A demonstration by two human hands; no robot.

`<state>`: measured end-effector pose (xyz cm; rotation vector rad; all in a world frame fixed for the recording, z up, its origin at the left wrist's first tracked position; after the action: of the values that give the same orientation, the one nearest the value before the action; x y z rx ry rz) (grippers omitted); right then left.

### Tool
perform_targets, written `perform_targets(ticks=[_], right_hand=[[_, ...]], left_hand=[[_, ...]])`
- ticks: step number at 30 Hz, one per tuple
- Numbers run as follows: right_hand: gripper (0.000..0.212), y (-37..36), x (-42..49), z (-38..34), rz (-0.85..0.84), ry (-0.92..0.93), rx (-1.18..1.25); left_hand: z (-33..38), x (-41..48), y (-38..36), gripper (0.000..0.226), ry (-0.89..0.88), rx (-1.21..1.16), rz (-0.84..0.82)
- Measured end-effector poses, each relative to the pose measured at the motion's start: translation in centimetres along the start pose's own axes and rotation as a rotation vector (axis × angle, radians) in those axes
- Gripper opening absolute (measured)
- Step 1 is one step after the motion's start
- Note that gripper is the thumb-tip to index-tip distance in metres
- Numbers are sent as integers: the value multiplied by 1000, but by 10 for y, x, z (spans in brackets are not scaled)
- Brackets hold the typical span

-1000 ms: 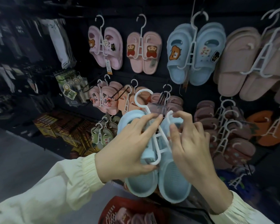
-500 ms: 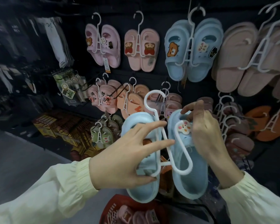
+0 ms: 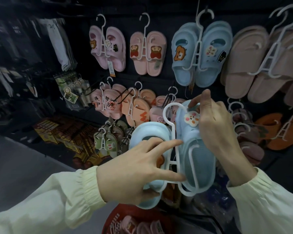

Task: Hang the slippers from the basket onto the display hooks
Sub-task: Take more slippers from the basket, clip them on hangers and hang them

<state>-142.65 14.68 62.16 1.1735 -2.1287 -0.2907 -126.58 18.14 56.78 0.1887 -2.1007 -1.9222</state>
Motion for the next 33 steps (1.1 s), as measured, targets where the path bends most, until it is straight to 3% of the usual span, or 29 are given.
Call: perform_targets(ticks=[14, 21, 27, 33], right_hand=[[42, 11, -37, -38, 143, 363, -301], [35, 21, -52, -37, 189, 404, -308], [27, 23, -65, -33, 112, 411, -366], [52, 15, -74, -24, 45, 434, -588]], left_hand=[[-15, 11, 19, 61, 34, 0, 105], [-19, 13, 25, 69, 57, 12, 162], [-28, 13, 30, 74, 71, 20, 185], [-34, 15, 39, 81, 45, 51, 220]])
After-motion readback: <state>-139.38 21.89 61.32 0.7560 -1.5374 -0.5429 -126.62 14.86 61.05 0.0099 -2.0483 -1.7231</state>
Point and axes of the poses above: each hand's wrist, its own x-axis towards the middle knuckle, its own y-axis out of the back of the hand, z = x × y, the point moved 9 cm from there along x, towards the middle knuckle, and after that the axes turned 3 degrees about y, right-handed, at the moved point
